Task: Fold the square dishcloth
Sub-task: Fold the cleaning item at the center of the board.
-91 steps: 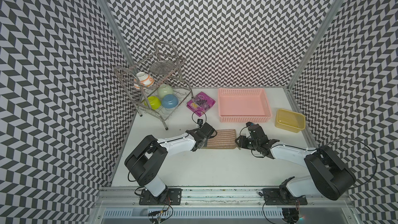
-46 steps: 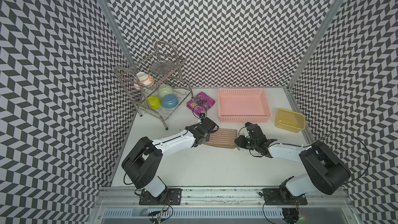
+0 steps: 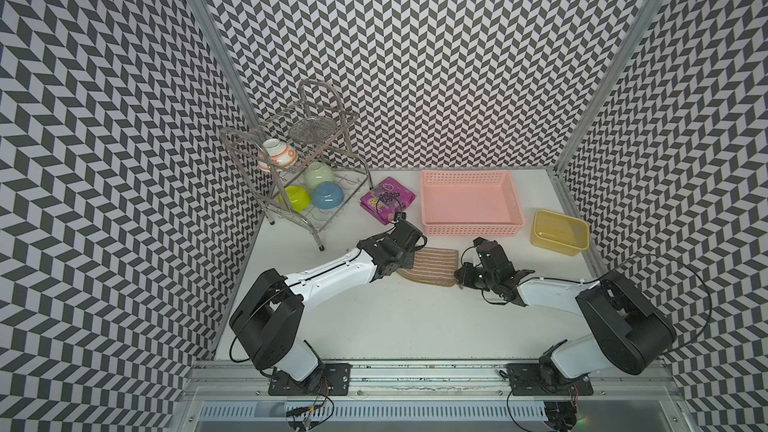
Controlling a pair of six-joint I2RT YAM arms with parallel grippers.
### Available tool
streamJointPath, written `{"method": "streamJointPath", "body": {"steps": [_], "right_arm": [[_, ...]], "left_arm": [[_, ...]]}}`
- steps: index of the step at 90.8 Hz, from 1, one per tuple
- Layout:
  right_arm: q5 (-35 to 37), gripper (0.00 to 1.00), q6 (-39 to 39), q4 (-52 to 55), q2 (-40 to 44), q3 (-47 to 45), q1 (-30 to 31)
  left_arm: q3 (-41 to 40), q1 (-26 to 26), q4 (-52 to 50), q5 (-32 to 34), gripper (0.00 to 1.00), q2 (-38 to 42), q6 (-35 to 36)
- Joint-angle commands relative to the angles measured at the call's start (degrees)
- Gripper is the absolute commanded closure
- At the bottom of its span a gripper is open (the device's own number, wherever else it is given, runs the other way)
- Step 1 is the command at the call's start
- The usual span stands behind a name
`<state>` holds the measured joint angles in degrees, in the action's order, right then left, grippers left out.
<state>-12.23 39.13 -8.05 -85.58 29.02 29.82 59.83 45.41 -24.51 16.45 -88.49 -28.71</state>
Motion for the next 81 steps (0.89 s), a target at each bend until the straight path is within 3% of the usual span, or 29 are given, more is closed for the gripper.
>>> {"method": "streamJointPath", "body": {"steps": [1, 24, 81], "right_arm": [[0.54, 0.9, -0.22, -2.49, -0.32, -0.86, 0.23], [0.19, 0.91, -0.36, -3.71, -0.11, -1.63, 0.24], [-1.76, 0.91, -1.16, -8.39, -0.19, -3.57, 0.13]], "left_arm": [[1.93, 0.54, 5.64, -9.42, 1.0, 0.2, 1.36], [3.33, 1.24, 9.96, -16.73, 1.0, -5.26, 0.04], [6.68, 2.58, 18.23, -23.25, 1.0, -16.99, -6.44]]}}
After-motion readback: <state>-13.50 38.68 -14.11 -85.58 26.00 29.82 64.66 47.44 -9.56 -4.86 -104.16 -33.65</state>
